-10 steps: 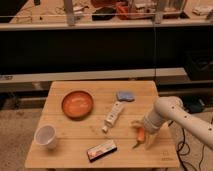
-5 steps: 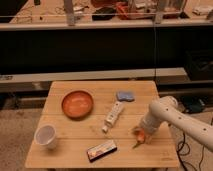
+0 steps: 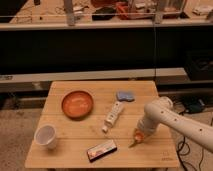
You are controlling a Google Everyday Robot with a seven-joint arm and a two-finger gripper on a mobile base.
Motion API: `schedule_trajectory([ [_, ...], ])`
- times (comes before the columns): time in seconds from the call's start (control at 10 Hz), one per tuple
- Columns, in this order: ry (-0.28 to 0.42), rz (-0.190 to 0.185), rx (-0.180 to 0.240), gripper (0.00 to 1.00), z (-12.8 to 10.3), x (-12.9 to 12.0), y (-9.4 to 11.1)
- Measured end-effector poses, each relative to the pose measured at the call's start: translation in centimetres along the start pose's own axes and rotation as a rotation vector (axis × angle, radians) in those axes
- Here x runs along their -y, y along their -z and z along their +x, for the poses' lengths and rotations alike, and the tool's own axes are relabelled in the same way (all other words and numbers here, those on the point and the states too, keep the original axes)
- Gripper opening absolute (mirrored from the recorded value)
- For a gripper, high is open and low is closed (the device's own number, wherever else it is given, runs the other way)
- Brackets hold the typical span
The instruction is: Drag the pepper across the table
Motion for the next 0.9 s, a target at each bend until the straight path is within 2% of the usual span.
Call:
schedule_trajectory([
  [0.3, 0.034, 0.002, -0.01, 0.0, 1.2, 3.2, 0.3],
  [0.6, 0.05, -0.014, -0.015, 0.0, 1.6, 4.2, 0.4],
  [0.9, 0.064, -0.014, -0.021, 0.0, 2.1, 5.9, 0.4],
])
